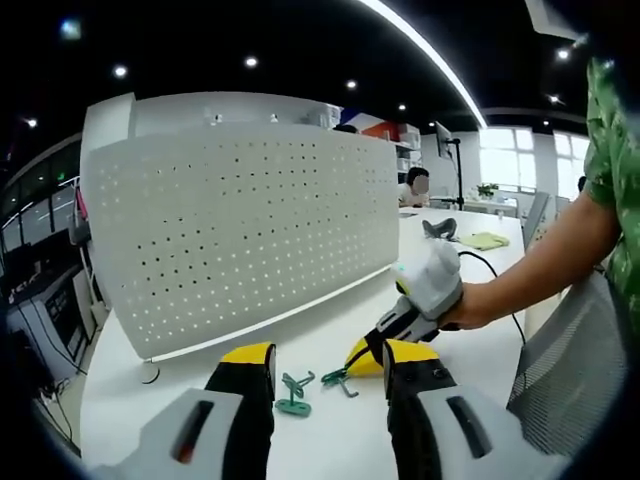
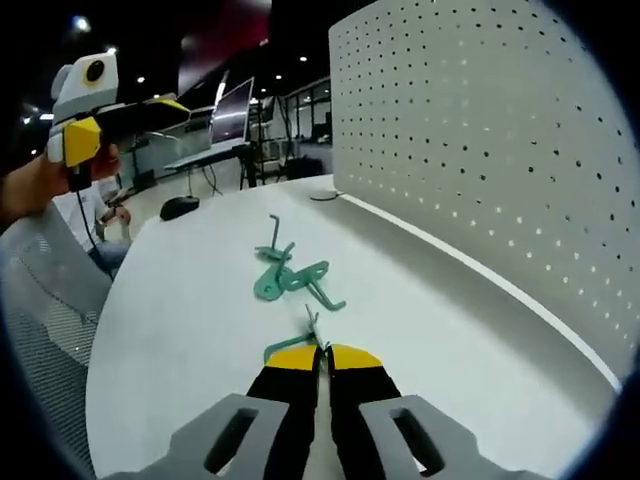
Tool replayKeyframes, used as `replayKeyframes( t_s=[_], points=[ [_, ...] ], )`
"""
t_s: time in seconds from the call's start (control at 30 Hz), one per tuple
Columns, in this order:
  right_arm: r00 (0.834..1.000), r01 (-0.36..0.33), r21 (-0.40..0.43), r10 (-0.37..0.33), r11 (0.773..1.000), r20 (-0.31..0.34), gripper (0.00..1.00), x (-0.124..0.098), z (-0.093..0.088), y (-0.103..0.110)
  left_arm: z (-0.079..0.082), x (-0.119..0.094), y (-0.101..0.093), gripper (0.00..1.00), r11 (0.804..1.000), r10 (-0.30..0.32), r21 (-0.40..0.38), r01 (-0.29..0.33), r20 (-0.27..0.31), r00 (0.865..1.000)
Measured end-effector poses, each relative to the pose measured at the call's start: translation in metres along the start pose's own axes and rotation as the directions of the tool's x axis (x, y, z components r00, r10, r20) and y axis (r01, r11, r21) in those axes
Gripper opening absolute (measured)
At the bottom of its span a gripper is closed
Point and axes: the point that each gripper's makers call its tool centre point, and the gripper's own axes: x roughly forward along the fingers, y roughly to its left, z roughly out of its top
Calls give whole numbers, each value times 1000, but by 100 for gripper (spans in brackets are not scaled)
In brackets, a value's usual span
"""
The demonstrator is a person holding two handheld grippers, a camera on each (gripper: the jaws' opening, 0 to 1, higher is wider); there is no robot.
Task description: Insert the hook assembly into the mounting plate slot until the hook locks in place.
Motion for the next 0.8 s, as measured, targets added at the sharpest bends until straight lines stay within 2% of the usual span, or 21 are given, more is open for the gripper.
replayKeyframes(
  t_s=[0.1,0.2,0.6,0.8],
  points=[
    [1000,-2,10,2,1000,-6,3,1,-1,0,0,0,-1,44,1000,-3,2,3,-1,1000],
    [1000,0,10,0,1000,-26,7,2,-6,0,0,0,-1,44,1000,-4,4,4,-2,1000],
    [1000,-3,-3,3,1000,-13,3,6,-7,0,-1,1,-2,44,1000,-9,4,9,-6,1000],
    [1000,-10,29,10,1000,1,0,6,-8,1,-1,1,-2,44,1000,-7,5,7,-7,1000]
  ],
)
